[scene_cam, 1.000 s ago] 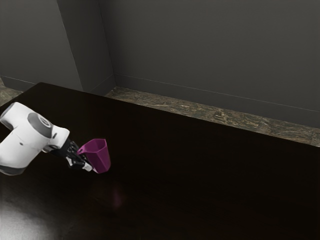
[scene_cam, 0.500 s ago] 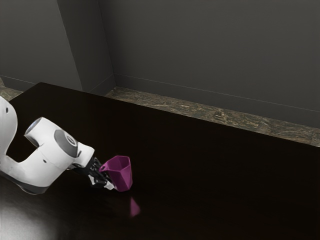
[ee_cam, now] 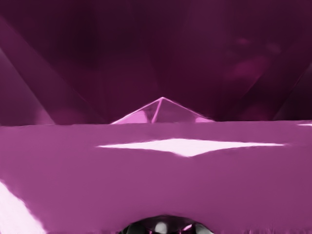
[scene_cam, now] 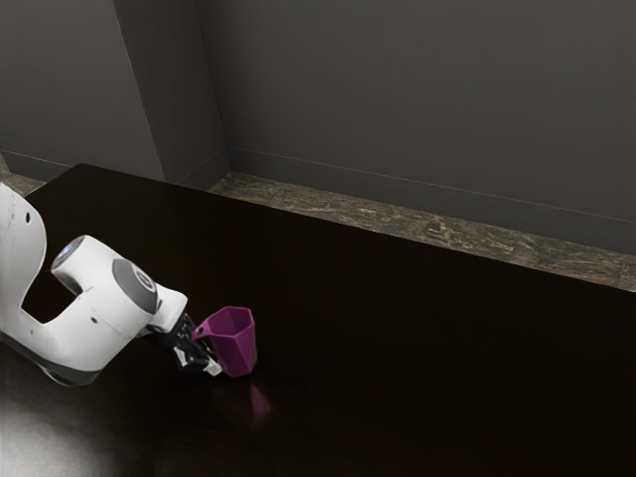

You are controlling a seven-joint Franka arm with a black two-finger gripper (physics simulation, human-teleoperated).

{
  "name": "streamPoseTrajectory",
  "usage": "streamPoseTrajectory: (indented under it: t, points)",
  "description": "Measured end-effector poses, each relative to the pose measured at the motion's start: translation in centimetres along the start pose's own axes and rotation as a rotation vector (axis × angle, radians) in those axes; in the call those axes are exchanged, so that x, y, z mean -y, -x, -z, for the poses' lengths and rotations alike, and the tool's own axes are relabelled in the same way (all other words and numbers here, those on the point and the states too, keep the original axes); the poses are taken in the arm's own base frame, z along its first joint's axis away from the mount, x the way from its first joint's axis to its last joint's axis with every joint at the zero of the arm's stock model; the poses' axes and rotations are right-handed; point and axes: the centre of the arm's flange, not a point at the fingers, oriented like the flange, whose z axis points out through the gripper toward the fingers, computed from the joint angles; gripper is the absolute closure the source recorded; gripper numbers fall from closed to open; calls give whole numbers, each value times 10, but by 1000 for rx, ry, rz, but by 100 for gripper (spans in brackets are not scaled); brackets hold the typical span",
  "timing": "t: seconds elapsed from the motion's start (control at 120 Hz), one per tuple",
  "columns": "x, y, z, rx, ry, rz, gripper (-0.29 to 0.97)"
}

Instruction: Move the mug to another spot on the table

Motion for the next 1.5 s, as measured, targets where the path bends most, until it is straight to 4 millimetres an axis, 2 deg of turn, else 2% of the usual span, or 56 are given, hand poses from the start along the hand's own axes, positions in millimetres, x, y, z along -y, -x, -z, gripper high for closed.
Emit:
streamPoseTrajectory:
  t: [0.3, 0.525, 0.717, 0.883, 1.092, 1.325, 1.5]
  points:
    - [12, -5, 4, -7, -26, 0, 77]
    - [35, 12, 6, 4, -52, 33, 77]
    - [36, 13, 4, 2, -37, 24, 36]
    - [38, 18, 7, -2, -33, 29, 16]
    - [43, 29, 23, -17, -51, 50, 6]
    - [31, 41, 35, -23, -48, 55, 2]
    - [20, 45, 52, -44, -58, 51, 1]
